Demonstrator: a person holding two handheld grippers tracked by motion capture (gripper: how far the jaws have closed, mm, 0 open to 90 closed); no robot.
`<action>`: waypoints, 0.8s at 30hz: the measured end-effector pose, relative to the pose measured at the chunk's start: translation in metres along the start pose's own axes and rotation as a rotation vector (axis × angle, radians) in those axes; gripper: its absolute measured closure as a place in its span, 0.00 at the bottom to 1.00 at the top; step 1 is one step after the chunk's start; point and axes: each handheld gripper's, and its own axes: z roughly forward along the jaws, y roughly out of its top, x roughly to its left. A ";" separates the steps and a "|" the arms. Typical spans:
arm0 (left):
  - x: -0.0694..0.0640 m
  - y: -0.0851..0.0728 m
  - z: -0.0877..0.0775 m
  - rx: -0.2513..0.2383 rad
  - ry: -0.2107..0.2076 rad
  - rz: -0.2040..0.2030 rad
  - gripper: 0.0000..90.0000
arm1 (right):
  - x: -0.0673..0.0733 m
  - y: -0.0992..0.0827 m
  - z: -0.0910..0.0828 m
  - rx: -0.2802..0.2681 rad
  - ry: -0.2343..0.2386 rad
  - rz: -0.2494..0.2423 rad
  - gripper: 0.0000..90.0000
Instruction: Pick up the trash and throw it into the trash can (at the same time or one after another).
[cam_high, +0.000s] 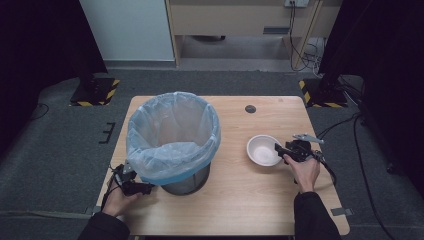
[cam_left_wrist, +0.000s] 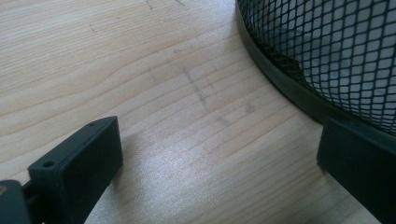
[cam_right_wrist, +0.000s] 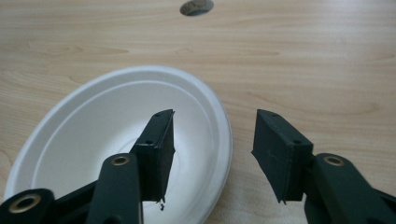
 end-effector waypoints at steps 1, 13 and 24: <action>0.000 0.000 0.000 0.000 0.000 0.000 0.00 | -0.001 -0.001 0.001 0.009 0.001 0.005 0.54; 0.000 0.000 0.000 0.000 0.000 0.000 0.00 | 0.001 -0.012 0.012 0.112 0.033 0.012 0.66; 0.000 0.000 0.000 -0.002 0.000 0.000 0.00 | 0.005 -0.005 0.006 0.109 0.058 -0.021 0.88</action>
